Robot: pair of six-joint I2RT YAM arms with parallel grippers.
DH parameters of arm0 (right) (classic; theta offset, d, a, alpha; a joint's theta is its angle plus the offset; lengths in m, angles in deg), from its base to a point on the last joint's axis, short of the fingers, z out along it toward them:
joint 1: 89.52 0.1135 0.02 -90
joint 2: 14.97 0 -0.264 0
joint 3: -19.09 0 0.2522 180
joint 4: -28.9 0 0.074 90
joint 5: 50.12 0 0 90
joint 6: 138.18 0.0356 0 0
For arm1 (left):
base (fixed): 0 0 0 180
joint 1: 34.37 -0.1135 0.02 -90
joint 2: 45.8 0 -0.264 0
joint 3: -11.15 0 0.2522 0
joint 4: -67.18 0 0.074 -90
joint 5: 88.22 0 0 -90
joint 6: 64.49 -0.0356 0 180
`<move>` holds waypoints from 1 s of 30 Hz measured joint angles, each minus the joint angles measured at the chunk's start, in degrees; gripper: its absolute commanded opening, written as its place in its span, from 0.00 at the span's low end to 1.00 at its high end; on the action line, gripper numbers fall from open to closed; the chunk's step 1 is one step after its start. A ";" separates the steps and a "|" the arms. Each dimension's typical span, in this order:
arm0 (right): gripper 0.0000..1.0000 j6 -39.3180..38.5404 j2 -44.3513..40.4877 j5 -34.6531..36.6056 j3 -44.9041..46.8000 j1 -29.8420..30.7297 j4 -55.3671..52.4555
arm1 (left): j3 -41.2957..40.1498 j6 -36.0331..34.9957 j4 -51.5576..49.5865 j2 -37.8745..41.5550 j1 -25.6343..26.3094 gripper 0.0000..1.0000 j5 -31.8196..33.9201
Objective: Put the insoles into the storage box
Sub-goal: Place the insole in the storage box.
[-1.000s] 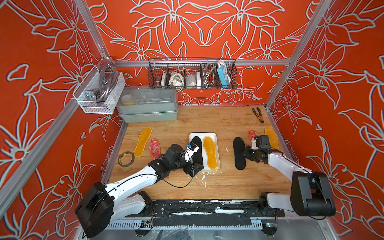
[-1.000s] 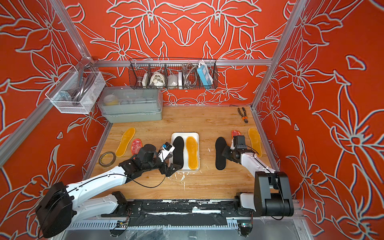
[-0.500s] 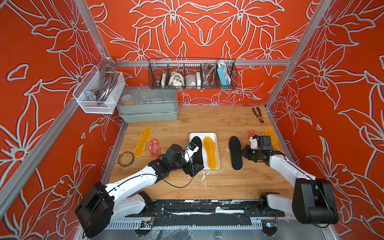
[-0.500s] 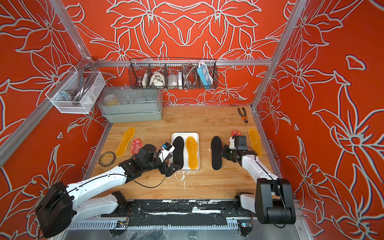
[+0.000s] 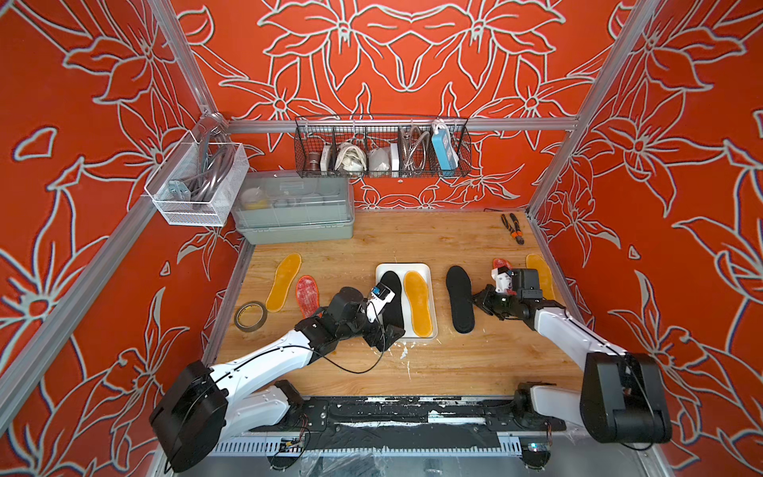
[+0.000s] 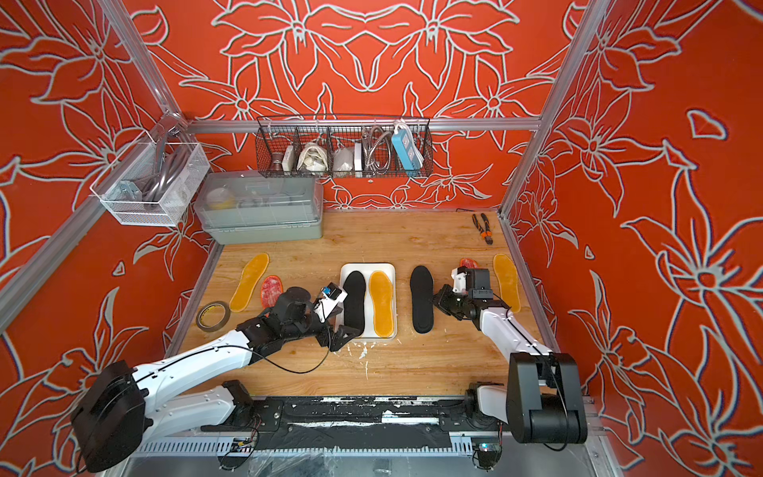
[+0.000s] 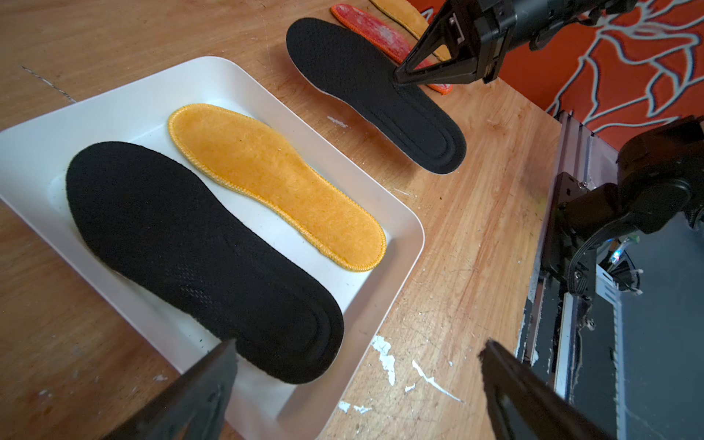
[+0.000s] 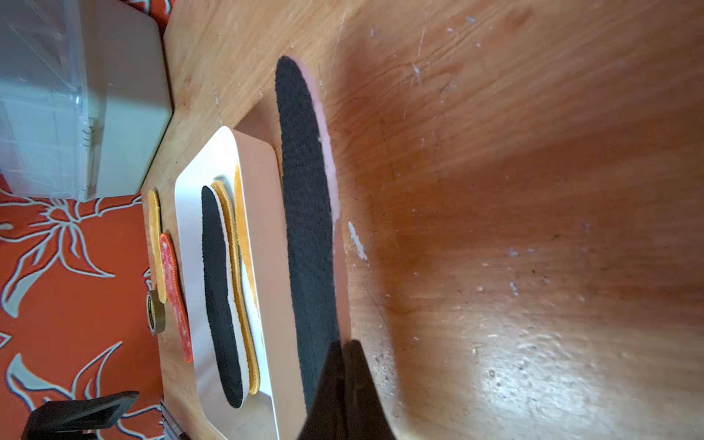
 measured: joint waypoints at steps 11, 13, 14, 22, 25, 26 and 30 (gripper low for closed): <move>0.00 7.80 -1.99 -3.41 1.97 2.95 7.06 | -0.02 0.02 0.02 0.00 0.00 0.99 1.38; 0.00 9.62 -2.16 -3.21 2.45 4.52 8.61 | -0.02 0.02 0.02 0.00 0.00 1.00 1.57; 0.00 10.51 -2.16 -2.97 2.49 5.35 9.31 | -0.02 0.02 0.02 0.00 0.00 1.00 1.64; 0.00 15.69 -1.33 1.25 2.56 12.70 15.58 | -0.04 0.02 0.00 0.46 0.00 1.00 2.67; 0.00 16.81 0.22 3.34 2.56 15.37 17.31 | -0.20 0.02 0.02 0.98 0.00 1.00 2.99; 0.00 17.14 0.85 3.80 2.56 15.98 17.88 | -0.33 0.00 0.04 1.09 0.00 1.00 3.13; 0.00 18.62 4.35 5.77 2.54 17.77 20.68 | -0.96 0.02 -0.04 1.22 0.00 1.00 3.80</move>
